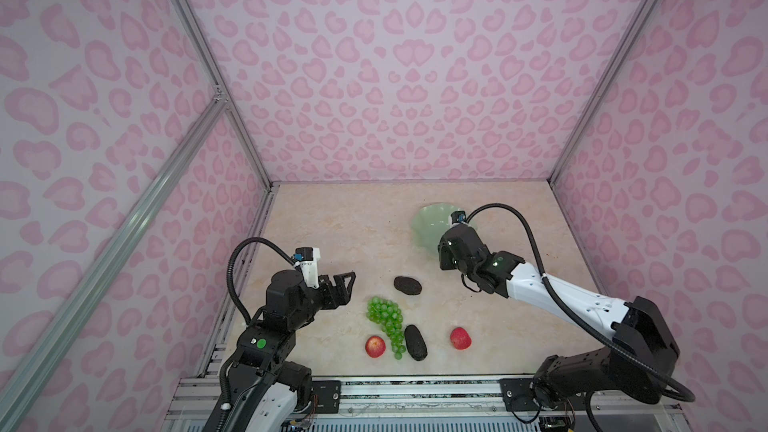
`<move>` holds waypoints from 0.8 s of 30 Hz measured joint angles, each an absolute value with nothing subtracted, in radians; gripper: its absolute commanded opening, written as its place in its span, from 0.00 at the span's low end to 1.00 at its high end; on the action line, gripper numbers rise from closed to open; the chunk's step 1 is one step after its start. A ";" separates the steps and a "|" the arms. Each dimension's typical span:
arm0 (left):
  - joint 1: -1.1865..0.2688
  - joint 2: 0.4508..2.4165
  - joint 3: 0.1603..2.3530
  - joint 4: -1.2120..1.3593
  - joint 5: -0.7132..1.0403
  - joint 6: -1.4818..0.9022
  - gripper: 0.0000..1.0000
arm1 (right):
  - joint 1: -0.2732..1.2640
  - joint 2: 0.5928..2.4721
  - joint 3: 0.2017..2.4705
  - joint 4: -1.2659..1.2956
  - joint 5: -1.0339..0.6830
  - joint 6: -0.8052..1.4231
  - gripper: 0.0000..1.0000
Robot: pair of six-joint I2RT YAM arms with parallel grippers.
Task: Place and organize the fake fruits in the fruit bowl
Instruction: 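Carry the dark avocado into the bowl with right gripper while left reaches apple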
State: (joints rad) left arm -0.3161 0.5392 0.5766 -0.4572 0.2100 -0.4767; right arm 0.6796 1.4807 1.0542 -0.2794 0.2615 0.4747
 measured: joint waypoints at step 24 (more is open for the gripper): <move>-0.869 0.539 0.448 -0.603 0.001 -0.714 0.84 | 0.505 2.111 1.525 -0.283 0.035 0.348 0.73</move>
State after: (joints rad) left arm -0.8692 0.5388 0.4477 -0.6029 0.0013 -0.7143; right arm 0.5049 2.1109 1.5253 -0.2832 0.0349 0.3481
